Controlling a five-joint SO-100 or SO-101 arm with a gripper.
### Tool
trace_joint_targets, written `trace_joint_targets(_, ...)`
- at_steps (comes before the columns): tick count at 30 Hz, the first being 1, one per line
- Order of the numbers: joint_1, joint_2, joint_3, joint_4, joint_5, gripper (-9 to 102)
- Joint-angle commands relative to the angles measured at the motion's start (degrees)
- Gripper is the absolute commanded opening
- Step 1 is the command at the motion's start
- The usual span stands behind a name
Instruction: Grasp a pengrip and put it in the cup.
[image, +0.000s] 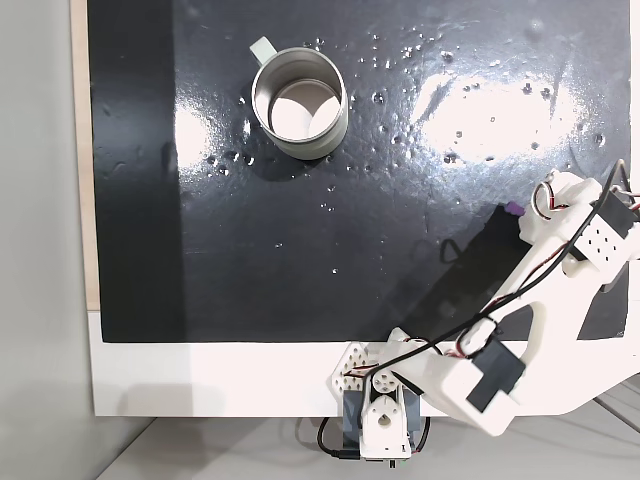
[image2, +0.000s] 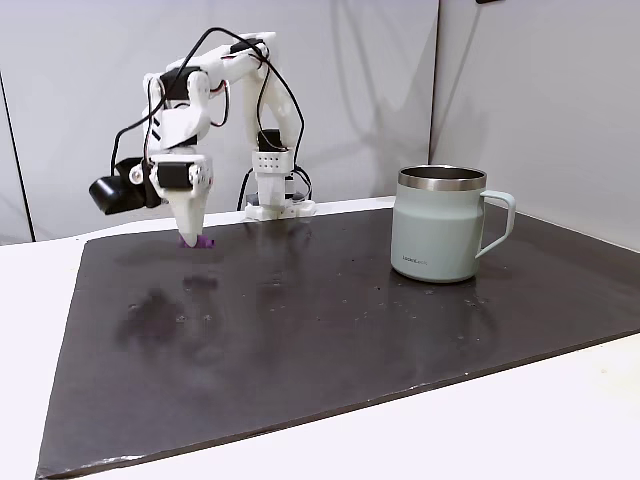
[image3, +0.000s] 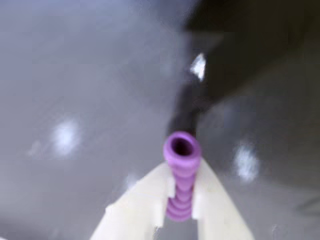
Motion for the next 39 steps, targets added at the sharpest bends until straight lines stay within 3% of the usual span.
trace_joint_targets(1,-6.4,11.7,-0.4,1.7,3.3,0)
trace_joint_targets(8,-21.3,28.3,6.6,2.1,7.4,0)
trace_joint_targets(17,-44.3,40.2,2.5,2.6,12.5,0)
trace_joint_targets(23,-49.6,37.7,2.5,-3.0,18.3,0)
trace_joint_targets(32,-53.2,33.8,4.8,-18.5,21.0,0)
trace_joint_targets(39,-57.0,30.1,6.0,-21.4,20.9,0)
